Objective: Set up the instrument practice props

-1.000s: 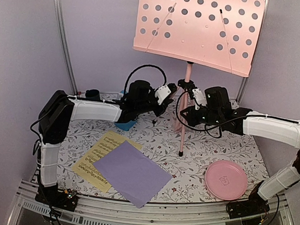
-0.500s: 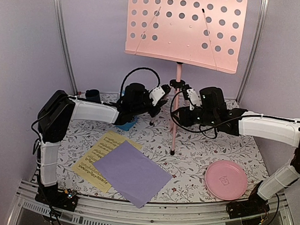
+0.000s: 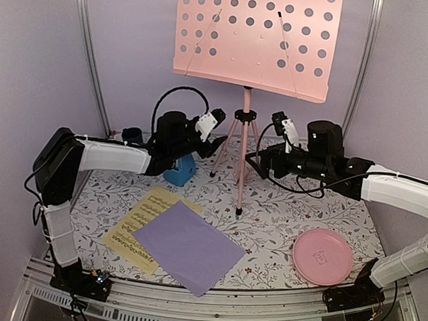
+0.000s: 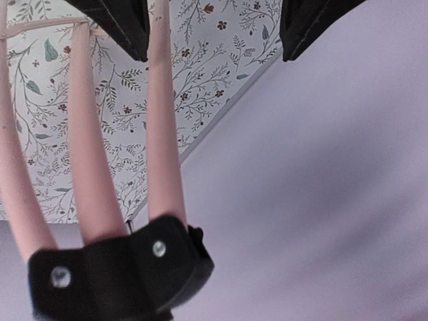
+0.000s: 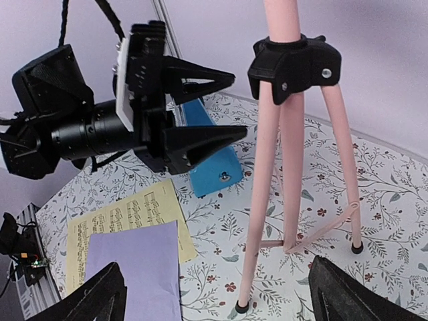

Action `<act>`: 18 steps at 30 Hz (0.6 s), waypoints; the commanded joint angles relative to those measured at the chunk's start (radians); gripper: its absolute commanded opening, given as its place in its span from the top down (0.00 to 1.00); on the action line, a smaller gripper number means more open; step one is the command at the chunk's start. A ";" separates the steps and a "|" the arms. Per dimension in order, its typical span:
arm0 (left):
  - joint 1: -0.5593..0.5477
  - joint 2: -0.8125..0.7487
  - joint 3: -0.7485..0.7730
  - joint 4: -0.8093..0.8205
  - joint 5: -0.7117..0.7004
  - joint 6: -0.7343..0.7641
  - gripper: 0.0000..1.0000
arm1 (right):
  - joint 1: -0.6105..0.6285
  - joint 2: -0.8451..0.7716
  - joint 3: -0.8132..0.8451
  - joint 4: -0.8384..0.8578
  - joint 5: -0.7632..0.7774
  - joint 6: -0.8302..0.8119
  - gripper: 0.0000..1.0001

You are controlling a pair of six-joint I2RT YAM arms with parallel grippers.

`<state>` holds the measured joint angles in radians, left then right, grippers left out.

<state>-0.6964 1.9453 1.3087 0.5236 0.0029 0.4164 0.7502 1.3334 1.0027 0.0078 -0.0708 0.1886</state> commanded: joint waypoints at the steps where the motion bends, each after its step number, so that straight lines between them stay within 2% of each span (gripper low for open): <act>1: -0.018 -0.103 -0.062 0.047 0.024 -0.032 0.31 | -0.069 -0.089 -0.120 0.061 -0.061 -0.013 0.01; 8: -0.046 -0.221 -0.165 0.019 0.028 -0.185 0.31 | -0.194 -0.124 -0.198 0.121 -0.105 -0.042 0.01; 12: -0.098 -0.257 -0.271 0.036 0.033 -0.261 0.33 | -0.199 -0.035 -0.161 0.149 -0.054 -0.093 0.01; 18: -0.170 -0.221 -0.375 0.121 0.050 -0.420 0.37 | -0.253 0.161 0.005 0.172 -0.174 -0.222 0.00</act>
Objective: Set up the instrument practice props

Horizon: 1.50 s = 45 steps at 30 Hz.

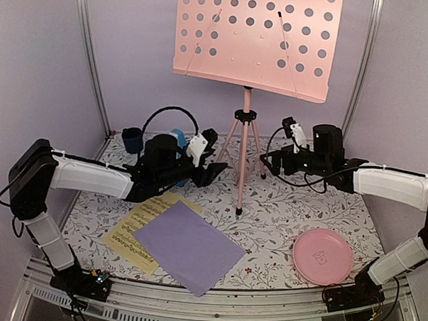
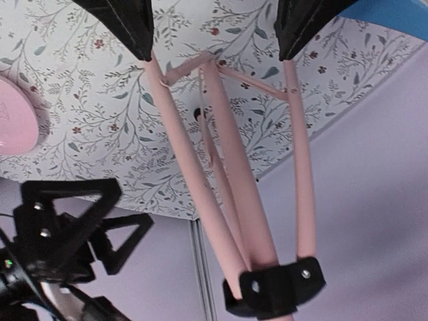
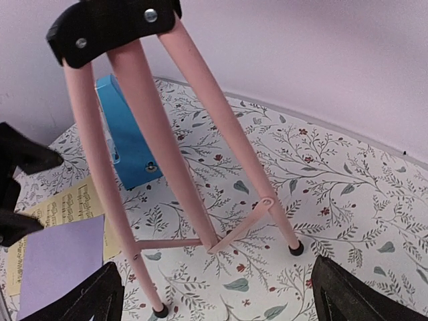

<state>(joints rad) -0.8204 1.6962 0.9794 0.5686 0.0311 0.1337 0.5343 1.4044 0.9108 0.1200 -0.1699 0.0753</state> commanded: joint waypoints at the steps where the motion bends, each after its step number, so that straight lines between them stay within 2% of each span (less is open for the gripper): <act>1: -0.063 0.040 -0.056 0.090 0.017 -0.157 0.37 | -0.044 0.121 0.119 0.061 -0.080 -0.122 0.01; 9: -0.162 0.158 -0.080 0.172 -0.036 -0.252 0.38 | -0.116 0.237 0.189 0.109 -0.201 -0.176 0.06; 20: -0.165 0.330 0.012 0.200 -0.028 -0.356 0.38 | -0.116 0.381 0.292 0.099 -0.300 -0.198 0.10; 29: -0.164 0.408 0.089 0.166 -0.041 -0.388 0.43 | -0.117 0.457 0.384 0.104 -0.308 -0.230 0.15; 38: -0.161 0.439 0.134 0.139 -0.091 -0.398 0.51 | -0.118 0.503 0.422 0.101 -0.342 -0.266 0.25; 45: -0.155 0.471 0.188 0.117 -0.070 -0.398 0.69 | -0.117 0.524 0.428 0.109 -0.373 -0.276 0.37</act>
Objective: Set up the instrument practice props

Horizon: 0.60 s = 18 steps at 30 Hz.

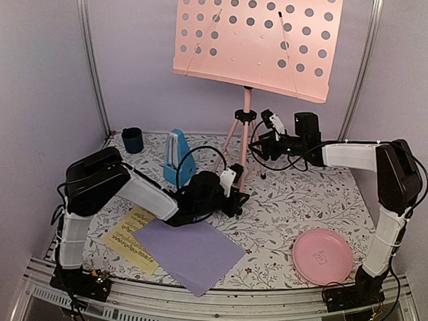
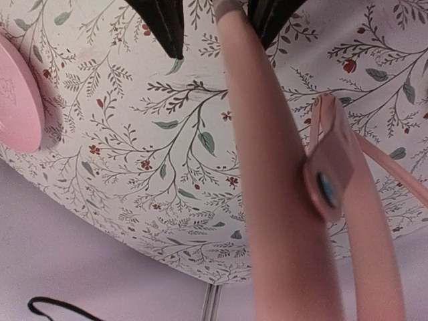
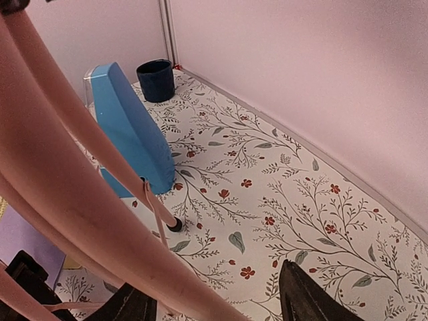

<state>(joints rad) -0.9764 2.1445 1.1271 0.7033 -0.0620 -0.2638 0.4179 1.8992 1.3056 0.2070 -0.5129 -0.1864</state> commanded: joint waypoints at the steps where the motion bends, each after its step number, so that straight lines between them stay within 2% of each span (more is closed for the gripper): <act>1: 0.002 0.023 0.044 -0.023 0.029 -0.008 0.72 | -0.001 0.032 0.036 0.023 -0.021 -0.013 0.39; 5: 0.003 0.012 0.042 -0.030 0.034 -0.039 0.82 | -0.001 0.039 0.043 0.020 0.006 -0.010 0.49; 15: 0.000 -0.024 -0.014 -0.012 0.040 -0.058 0.99 | 0.000 -0.011 -0.007 0.010 0.071 -0.024 0.70; 17: -0.002 -0.040 -0.029 -0.013 0.036 -0.055 1.00 | -0.001 -0.022 -0.015 0.001 0.095 -0.035 0.78; 18: -0.002 -0.049 -0.037 -0.015 0.033 -0.055 1.00 | -0.001 -0.029 -0.017 -0.008 0.103 -0.039 0.85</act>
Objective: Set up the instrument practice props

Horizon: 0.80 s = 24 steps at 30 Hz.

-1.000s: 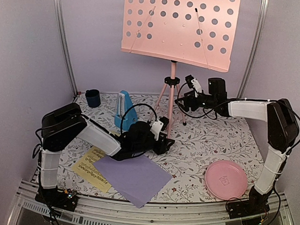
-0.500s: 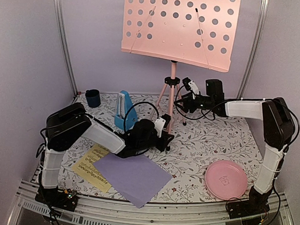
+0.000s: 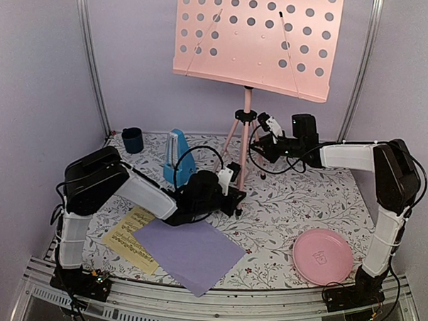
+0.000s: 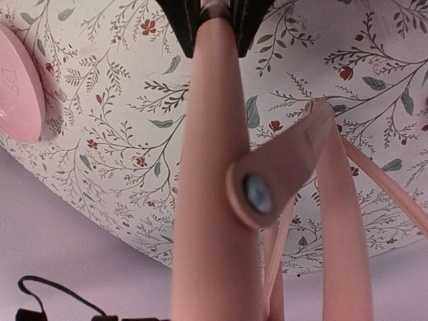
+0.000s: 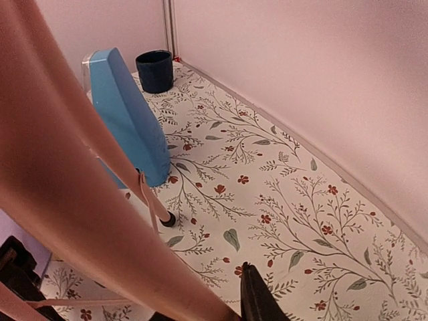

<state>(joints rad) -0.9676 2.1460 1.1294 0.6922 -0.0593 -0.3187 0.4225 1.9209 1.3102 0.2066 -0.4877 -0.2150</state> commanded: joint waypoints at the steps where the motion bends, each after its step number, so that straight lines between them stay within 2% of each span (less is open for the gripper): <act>1: -0.014 -0.062 -0.049 -0.005 0.028 0.001 1.00 | -0.005 -0.058 -0.023 -0.015 0.091 -0.016 0.91; 3: -0.016 -0.081 -0.069 -0.006 0.021 -0.002 1.00 | -0.007 -0.068 -0.025 -0.030 0.119 -0.021 1.00; 16: -0.083 -0.142 -0.143 -0.065 -0.046 0.021 1.00 | -0.007 -0.144 -0.079 -0.097 0.247 -0.065 1.00; 24: -0.086 -0.169 -0.208 -0.075 -0.087 0.011 1.00 | -0.007 -0.227 -0.165 -0.162 0.388 -0.082 1.00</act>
<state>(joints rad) -1.0187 2.0041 0.9695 0.6693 -0.1295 -0.3244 0.4587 1.7611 1.1778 0.1036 -0.3141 -0.3290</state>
